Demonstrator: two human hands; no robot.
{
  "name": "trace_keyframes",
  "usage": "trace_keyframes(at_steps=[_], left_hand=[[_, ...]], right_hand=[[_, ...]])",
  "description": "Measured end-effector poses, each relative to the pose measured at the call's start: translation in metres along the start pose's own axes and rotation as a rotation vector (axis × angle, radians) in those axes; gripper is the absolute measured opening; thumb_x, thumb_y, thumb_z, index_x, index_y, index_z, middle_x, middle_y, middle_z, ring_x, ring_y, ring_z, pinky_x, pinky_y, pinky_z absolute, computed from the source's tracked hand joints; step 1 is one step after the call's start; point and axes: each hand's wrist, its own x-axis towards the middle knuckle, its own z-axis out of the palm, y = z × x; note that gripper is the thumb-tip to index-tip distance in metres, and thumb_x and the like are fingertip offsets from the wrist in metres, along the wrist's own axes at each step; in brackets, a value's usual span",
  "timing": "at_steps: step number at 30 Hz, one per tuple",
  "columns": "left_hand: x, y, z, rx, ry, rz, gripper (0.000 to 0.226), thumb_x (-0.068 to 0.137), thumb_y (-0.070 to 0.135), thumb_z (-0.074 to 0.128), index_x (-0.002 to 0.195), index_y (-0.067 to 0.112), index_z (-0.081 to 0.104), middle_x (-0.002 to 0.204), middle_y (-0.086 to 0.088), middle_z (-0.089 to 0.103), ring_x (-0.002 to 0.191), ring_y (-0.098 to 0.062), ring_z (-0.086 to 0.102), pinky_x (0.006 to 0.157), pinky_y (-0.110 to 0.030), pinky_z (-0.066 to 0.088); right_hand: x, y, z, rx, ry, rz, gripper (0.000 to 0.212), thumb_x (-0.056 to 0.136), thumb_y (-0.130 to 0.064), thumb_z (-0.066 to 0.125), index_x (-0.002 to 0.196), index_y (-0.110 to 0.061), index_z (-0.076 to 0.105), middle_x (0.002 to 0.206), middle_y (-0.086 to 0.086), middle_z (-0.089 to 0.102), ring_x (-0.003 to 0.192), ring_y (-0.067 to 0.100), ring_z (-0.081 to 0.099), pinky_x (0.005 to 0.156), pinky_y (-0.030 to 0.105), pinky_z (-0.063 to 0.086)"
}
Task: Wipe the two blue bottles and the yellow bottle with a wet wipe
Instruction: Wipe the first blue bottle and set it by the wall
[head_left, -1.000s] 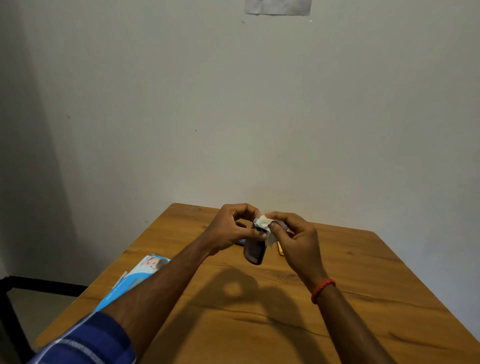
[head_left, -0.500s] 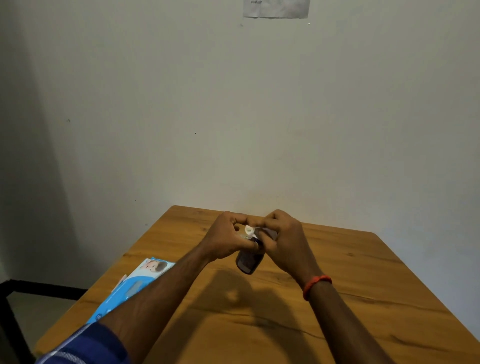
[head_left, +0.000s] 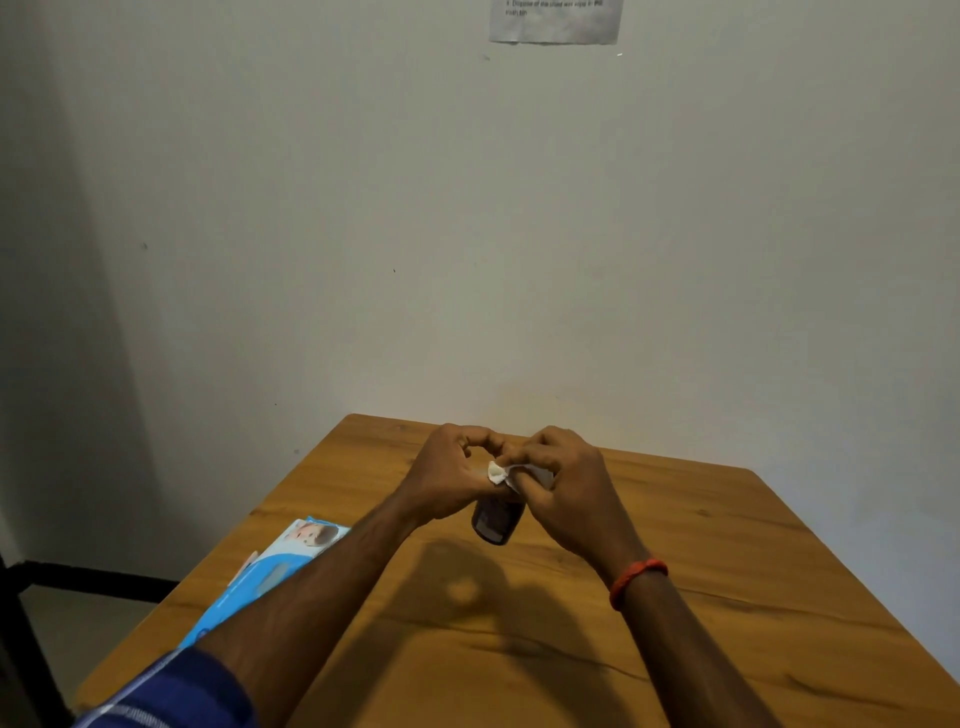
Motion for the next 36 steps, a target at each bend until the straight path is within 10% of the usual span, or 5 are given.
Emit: trace_keyframes(at_steps=[5,16,26,31,36], left_hand=[[0.003,0.004,0.004,0.025,-0.002,0.006,0.032,0.068,0.017,0.087,0.086,0.036,0.069,0.089,0.013,0.074,0.087,-0.006,0.068,0.082,-0.021,0.054],[0.003,0.008,0.006,0.048,-0.015,0.064,0.034,0.07,0.011,0.086,0.091,0.032,0.068,0.089,0.019,0.07,0.089,0.011,0.063,0.078,0.001,0.042],[0.003,0.004,0.006,-0.038,-0.034,-0.004,0.032,0.069,0.025,0.09,0.093,0.024,0.069,0.093,0.014,0.073,0.093,0.001,0.065,0.093,-0.034,0.047],[0.001,0.004,0.009,-0.024,-0.045,0.0,0.031,0.073,0.029,0.087,0.098,0.037,0.07,0.099,0.017,0.074,0.097,0.002,0.065,0.094,-0.04,0.048],[0.004,0.004,0.011,0.038,-0.052,0.083,0.028,0.073,0.023,0.087,0.097,0.029,0.073,0.093,0.015,0.071,0.091,-0.001,0.063,0.077,-0.008,0.045]], right_hand=[[0.007,0.0,0.001,0.089,0.099,0.141,0.02,0.09,-0.015,0.065,0.107,-0.016,0.075,0.095,-0.001,0.066,0.084,0.004,0.059,0.062,0.008,0.048],[-0.009,0.001,-0.001,0.08,0.097,0.11,0.021,0.09,-0.012,0.064,0.103,-0.024,0.075,0.096,-0.002,0.069,0.09,0.009,0.062,0.074,0.021,0.055],[-0.002,0.016,-0.015,0.541,0.248,0.496,0.018,0.089,-0.01,0.067,0.089,-0.027,0.074,0.095,-0.008,0.072,0.094,0.014,0.066,0.076,0.034,0.06],[-0.003,0.008,-0.017,0.448,0.172,0.298,0.015,0.089,-0.012,0.067,0.097,-0.021,0.076,0.1,-0.007,0.07,0.097,0.008,0.062,0.077,0.024,0.055],[-0.004,0.005,-0.008,0.083,0.018,0.048,0.021,0.091,-0.006,0.063,0.108,-0.014,0.073,0.1,-0.002,0.054,0.091,0.006,0.053,0.071,0.011,0.05]])
